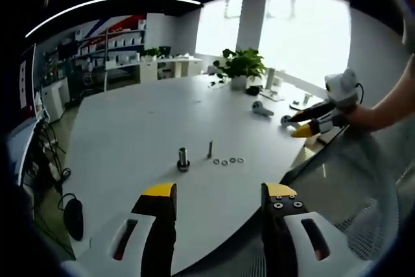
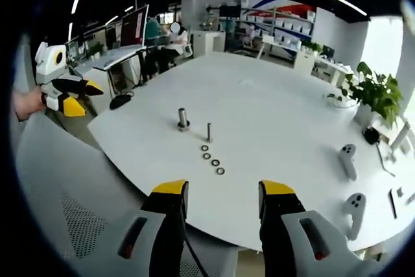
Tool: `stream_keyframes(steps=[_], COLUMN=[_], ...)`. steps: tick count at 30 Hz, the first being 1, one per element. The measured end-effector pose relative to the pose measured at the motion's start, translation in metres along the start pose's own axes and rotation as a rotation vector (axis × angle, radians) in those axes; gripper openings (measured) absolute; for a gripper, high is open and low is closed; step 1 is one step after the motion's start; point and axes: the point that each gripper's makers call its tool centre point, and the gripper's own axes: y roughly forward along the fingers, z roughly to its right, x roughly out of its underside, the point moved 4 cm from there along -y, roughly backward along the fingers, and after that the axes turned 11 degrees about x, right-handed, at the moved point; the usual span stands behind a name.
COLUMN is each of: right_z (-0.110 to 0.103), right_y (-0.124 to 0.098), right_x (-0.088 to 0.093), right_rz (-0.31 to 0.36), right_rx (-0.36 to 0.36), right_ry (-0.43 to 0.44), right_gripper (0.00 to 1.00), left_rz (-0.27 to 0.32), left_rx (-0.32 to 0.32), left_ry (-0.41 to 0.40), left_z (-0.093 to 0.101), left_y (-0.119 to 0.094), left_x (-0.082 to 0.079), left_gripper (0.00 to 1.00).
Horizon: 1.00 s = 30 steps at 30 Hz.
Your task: Place the washer onto the threaded stud by aligning its center hole with the stud, sliding it down to the base, and recovering from edge contact or off-axis alignment until the washer reaches the visible bottom stop.
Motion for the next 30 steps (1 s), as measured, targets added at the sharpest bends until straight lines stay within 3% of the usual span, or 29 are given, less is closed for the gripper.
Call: stream_keyframes(steps=[5, 11, 20, 23, 30], right_z=[-0.005, -0.002, 0.005, 0.016, 0.022], right_y=[0.002, -0.001, 0.006, 0.012, 0.043], right_x=[0.001, -0.008, -0.008, -0.015, -0.016], right_rz=[-0.011, 0.036, -0.016, 0.001, -0.028], right_rx=[-0.006, -0.027, -0.081, -0.084, -0.109], right_ry=[-0.073, -0.004, 0.065, 0.050, 0.031], right_gripper=[0.49, 0.49, 0.48, 0.44, 0.47], left_rz=[0.002, -0.006, -0.006, 0.001, -0.019], left_rx=[-0.046, -0.069, -0.105, -0.108, -0.138], left_ry=[0.000, -0.034, -0.011, -0.039, -0.018], left_z=[-0.008, -0.013, -0.015, -0.017, -0.018], left_y=[-0.005, -0.007, -0.009, -0.011, -0.012], left_x=[0.001, 0.004, 0.001, 0.003, 0.004], left_gripper=[0.50, 0.53, 0.52, 0.52, 0.52])
